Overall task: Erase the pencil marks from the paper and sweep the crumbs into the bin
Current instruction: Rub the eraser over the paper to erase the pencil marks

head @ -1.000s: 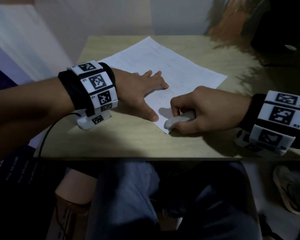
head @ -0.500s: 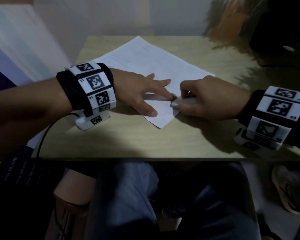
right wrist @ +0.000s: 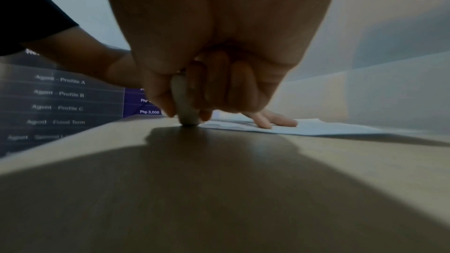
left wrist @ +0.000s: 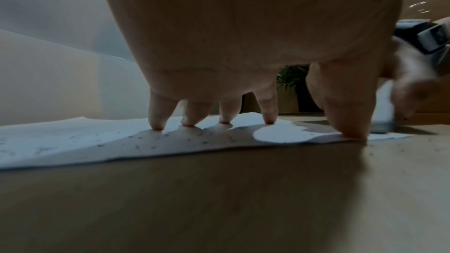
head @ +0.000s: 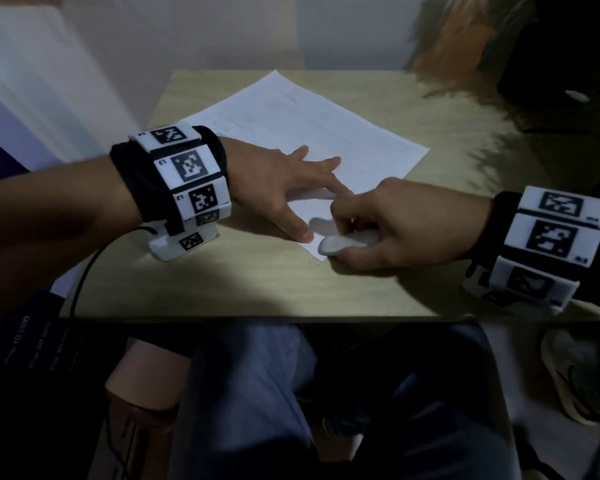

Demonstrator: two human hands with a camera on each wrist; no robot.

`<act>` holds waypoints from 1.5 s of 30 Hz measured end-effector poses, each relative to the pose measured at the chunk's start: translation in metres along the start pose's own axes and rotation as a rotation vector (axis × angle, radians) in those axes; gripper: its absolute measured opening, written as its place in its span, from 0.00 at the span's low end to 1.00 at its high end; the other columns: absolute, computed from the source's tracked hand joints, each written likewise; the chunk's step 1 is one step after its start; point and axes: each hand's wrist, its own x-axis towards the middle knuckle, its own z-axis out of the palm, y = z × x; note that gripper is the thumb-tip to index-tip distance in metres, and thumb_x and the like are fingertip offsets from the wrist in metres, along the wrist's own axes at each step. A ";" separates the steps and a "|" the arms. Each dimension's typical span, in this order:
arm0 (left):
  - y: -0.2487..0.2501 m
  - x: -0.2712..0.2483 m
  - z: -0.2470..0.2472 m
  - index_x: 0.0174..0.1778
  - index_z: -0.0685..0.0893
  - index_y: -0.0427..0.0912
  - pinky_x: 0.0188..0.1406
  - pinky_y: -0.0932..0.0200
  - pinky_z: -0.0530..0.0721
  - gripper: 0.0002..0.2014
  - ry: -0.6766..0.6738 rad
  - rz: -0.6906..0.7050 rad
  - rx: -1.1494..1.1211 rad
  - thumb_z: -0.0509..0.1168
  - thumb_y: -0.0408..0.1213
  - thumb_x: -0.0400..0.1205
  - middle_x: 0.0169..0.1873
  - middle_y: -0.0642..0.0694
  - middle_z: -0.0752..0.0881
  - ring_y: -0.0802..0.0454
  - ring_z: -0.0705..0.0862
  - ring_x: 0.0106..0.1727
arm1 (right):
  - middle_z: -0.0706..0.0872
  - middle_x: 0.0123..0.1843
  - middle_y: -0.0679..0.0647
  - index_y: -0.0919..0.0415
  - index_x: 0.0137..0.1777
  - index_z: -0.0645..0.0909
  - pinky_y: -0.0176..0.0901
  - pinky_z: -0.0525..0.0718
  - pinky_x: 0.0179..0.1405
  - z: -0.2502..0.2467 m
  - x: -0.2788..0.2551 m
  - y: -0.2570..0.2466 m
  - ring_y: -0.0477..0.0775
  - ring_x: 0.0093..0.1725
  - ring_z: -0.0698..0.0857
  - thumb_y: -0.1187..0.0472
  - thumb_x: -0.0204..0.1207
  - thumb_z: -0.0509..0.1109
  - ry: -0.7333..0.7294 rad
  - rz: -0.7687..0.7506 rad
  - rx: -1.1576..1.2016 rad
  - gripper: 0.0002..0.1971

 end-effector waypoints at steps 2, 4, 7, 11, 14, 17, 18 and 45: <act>0.000 0.000 0.000 0.84 0.52 0.77 0.87 0.35 0.39 0.42 0.006 -0.009 0.012 0.69 0.66 0.78 0.87 0.66 0.35 0.49 0.32 0.88 | 0.75 0.26 0.43 0.49 0.40 0.73 0.40 0.71 0.30 -0.005 0.004 0.005 0.47 0.29 0.76 0.35 0.73 0.67 0.078 0.065 -0.044 0.18; 0.000 0.000 0.000 0.85 0.51 0.76 0.87 0.35 0.39 0.43 0.011 -0.007 0.021 0.69 0.66 0.78 0.87 0.66 0.35 0.48 0.32 0.88 | 0.73 0.27 0.43 0.50 0.42 0.73 0.46 0.70 0.32 -0.006 0.005 0.009 0.55 0.31 0.74 0.32 0.71 0.60 0.162 0.105 -0.165 0.21; 0.000 0.000 0.000 0.83 0.52 0.78 0.87 0.36 0.38 0.42 0.006 0.001 0.002 0.69 0.66 0.78 0.87 0.65 0.35 0.48 0.32 0.88 | 0.76 0.28 0.46 0.51 0.42 0.74 0.48 0.76 0.32 0.001 0.002 -0.001 0.48 0.28 0.75 0.31 0.71 0.61 0.069 0.010 -0.115 0.22; 0.000 0.000 0.000 0.84 0.51 0.78 0.87 0.35 0.39 0.42 0.002 -0.005 0.011 0.69 0.66 0.78 0.87 0.65 0.35 0.49 0.32 0.88 | 0.79 0.27 0.43 0.49 0.39 0.76 0.33 0.71 0.30 -0.004 0.004 0.002 0.43 0.31 0.78 0.37 0.72 0.72 0.032 0.057 0.047 0.17; -0.001 0.000 0.000 0.84 0.50 0.77 0.87 0.34 0.40 0.43 0.011 -0.008 0.013 0.69 0.66 0.78 0.87 0.65 0.35 0.48 0.32 0.88 | 0.77 0.29 0.44 0.51 0.42 0.76 0.45 0.73 0.34 -0.004 0.007 0.005 0.49 0.31 0.77 0.32 0.72 0.64 0.117 0.094 -0.080 0.21; 0.001 0.001 0.000 0.83 0.52 0.79 0.86 0.36 0.38 0.41 0.008 0.011 -0.002 0.69 0.65 0.78 0.87 0.63 0.35 0.47 0.32 0.88 | 0.79 0.29 0.47 0.52 0.42 0.77 0.44 0.77 0.33 0.001 0.003 -0.004 0.47 0.29 0.77 0.33 0.70 0.67 0.004 0.028 0.002 0.21; 0.001 0.001 0.000 0.82 0.53 0.79 0.86 0.36 0.38 0.41 0.004 0.010 0.000 0.69 0.65 0.78 0.88 0.63 0.35 0.46 0.32 0.88 | 0.79 0.29 0.47 0.52 0.41 0.77 0.38 0.75 0.31 0.000 0.003 -0.003 0.46 0.30 0.78 0.34 0.70 0.69 -0.028 0.028 0.059 0.20; -0.002 0.003 0.000 0.81 0.52 0.82 0.85 0.35 0.36 0.42 0.001 0.021 -0.020 0.70 0.67 0.77 0.87 0.64 0.35 0.47 0.31 0.88 | 0.78 0.28 0.46 0.51 0.41 0.75 0.37 0.74 0.31 -0.001 0.003 -0.003 0.46 0.29 0.78 0.39 0.72 0.73 -0.023 -0.006 0.005 0.17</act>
